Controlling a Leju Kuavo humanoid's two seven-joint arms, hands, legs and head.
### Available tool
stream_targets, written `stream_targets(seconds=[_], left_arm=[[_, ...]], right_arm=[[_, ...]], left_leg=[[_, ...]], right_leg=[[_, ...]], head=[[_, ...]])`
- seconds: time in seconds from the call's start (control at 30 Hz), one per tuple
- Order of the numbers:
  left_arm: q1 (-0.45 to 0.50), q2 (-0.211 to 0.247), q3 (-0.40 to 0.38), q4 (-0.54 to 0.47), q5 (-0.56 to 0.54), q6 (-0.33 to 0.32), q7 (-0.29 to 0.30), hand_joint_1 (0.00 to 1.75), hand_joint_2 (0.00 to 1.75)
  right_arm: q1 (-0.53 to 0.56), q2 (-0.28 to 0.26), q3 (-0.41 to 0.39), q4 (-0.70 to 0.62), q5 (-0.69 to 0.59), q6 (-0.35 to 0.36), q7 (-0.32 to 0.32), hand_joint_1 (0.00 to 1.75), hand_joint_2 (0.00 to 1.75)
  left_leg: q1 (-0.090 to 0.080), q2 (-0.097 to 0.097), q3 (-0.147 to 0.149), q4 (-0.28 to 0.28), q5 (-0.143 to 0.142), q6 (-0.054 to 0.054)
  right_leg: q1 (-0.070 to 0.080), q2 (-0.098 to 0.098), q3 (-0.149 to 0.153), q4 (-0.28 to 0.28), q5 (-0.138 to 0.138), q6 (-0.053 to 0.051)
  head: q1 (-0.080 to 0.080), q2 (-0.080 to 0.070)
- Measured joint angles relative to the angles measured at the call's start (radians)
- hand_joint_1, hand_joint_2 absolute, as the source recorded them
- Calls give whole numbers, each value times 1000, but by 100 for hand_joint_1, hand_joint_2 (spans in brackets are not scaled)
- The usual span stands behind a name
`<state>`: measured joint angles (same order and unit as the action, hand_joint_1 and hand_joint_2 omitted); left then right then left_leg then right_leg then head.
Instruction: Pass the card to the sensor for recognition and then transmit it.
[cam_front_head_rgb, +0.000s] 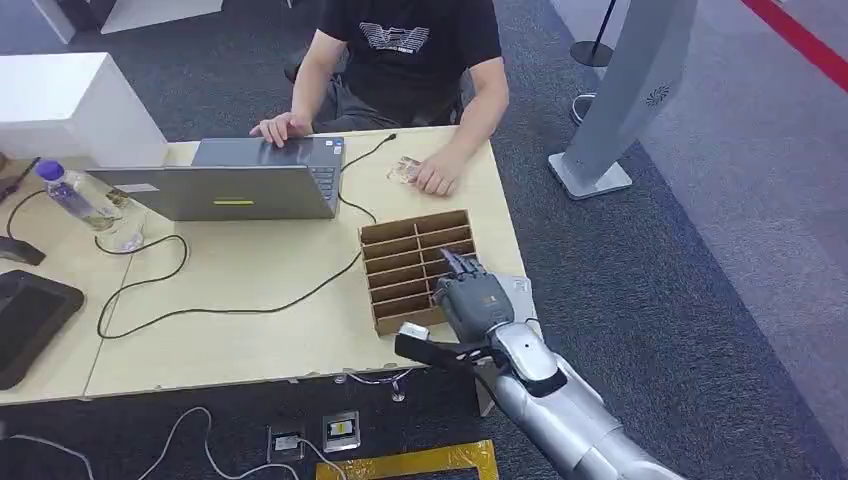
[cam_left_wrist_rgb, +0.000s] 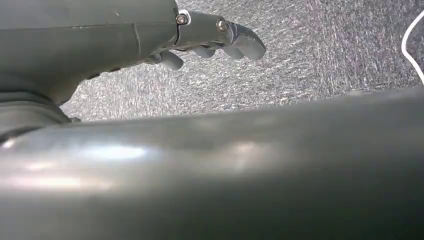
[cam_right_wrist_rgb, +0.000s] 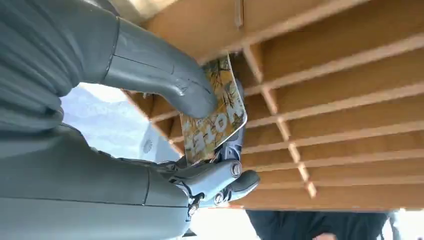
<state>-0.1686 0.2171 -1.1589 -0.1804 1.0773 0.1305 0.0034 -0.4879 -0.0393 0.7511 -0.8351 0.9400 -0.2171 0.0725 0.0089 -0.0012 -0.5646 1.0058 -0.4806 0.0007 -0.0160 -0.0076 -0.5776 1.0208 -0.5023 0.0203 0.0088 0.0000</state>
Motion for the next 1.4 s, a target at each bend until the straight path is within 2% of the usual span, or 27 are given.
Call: stream_targets(seconds=[0.13, 0.27, 0.47, 0.63, 0.9, 1.1, 1.4], left_arm=[[0, 0, -3, 0, -9, -6, 0, 0, 0], [0, 2, -17, 0, -15, -9, -2, 0, 0], [0, 3, -23, 0, -16, 3, -24, 0, 0], [0, 4, -24, 0, -15, 6, -26, 0, 0], [-1, 17, -25, 0, -8, 3, -24, 0, 0], [-3, 29, -26, 2, -13, -11, -24, 0, 0], [-6, 31, -48, 7, -15, -13, -24, 0, 0]], right_arm=[[2, -21, -29, -86, 33, 2, 41, 175, 175], [-18, -47, -77, -217, 71, 35, 65, 175, 175], [-121, -73, -168, -386, 110, 132, 28, 175, 175], [-189, -73, -220, -449, 135, 142, -4, 175, 175], [-321, -35, -257, -418, 217, 145, -34, 175, 175], [-420, 11, -257, -294, 250, 138, -36, 175, 175], [-496, 55, -258, -101, 259, 132, -39, 175, 175]], left_leg=[[0, 0, 0, 0, 0, 0], [0, 0, 0, 0, 0, 0], [0, 0, 1, 0, 0, 0], [0, 0, 0, 0, 0, 0], [0, 0, 0, 0, 0, 0], [0, 0, 0, 0, 1, 0], [0, 0, -1, 0, 1, 0]], right_leg=[[0, 0, 0, 0, 0, 0], [0, 1, 0, 0, 0, 0], [0, 1, 0, 0, 0, 0], [0, 1, 1, 0, 0, 0], [0, 1, 0, 1, 0, 0], [0, 0, 0, 1, 0, 0], [0, -1, 0, 0, 0, 0]], head=[[0, 0], [0, 0], [0, 0], [0, 0], [0, 0], [0, 0], [0, 0]])
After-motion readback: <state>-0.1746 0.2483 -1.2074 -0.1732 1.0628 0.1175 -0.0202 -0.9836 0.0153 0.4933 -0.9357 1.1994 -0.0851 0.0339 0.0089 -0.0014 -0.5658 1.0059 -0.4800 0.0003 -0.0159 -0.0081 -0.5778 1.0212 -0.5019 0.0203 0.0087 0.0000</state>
